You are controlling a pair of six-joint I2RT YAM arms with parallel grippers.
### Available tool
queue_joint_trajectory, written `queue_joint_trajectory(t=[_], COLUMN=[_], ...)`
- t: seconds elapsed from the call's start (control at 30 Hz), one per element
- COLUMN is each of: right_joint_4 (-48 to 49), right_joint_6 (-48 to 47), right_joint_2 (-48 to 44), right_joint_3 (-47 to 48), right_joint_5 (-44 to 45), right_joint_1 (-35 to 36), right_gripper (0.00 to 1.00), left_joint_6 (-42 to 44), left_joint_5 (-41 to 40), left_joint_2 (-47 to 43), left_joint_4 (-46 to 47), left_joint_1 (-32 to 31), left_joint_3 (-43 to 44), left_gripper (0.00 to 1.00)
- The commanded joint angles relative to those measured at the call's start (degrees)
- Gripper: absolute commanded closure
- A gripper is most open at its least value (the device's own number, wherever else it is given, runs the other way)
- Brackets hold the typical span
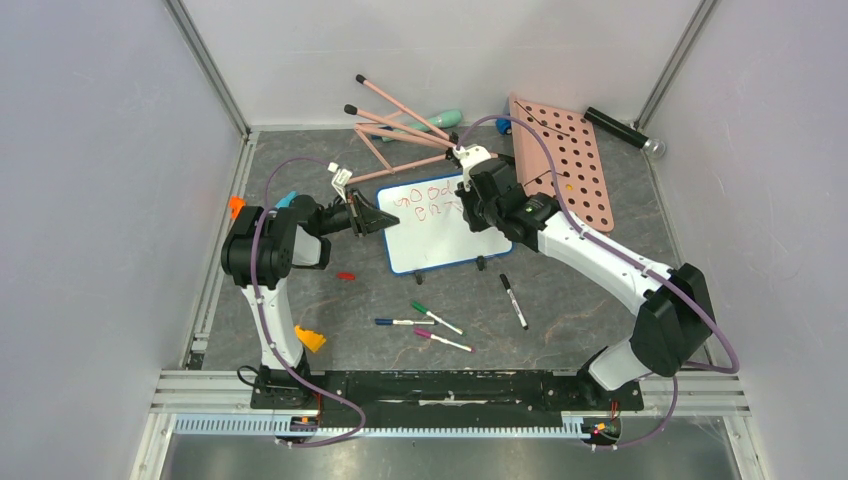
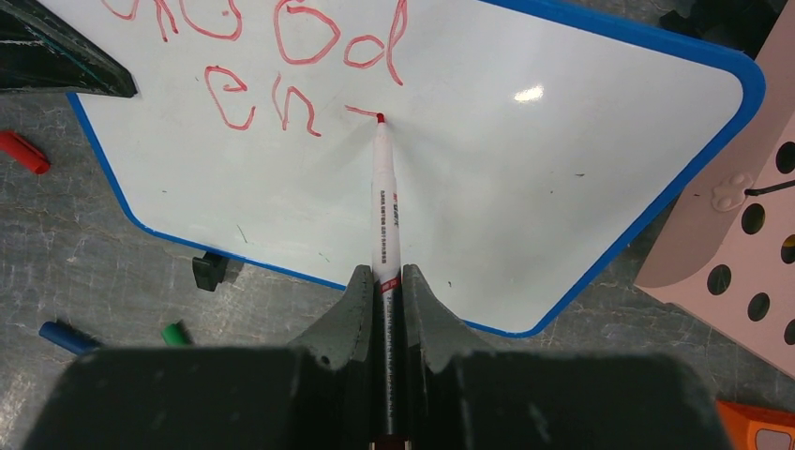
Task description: Write a sentence on the whiteboard
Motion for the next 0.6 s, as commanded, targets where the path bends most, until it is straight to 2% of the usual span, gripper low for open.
queue_joint_trajectory(t=[0.0, 0.57], right_joint_4=[0.8, 1.4], right_joint_6=[-0.4, -0.4], right_joint_2=[0.9, 2.8], right_joint_3=[1.8, 4.9], right_joint_5=[1.3, -1.1], right_joint_1=[-1.1, -1.1], right_gripper=[1.0, 1.0], left_joint_6=[5.0, 5.0], left_joint_5=[-0.4, -0.3], left_joint_2=[0.9, 1.0], left_joint_4=[3.9, 3.9], left_joint_1=[0.8, 0.8], left_joint_3=[0.7, 0.9], left_gripper=[0.98, 0.98])
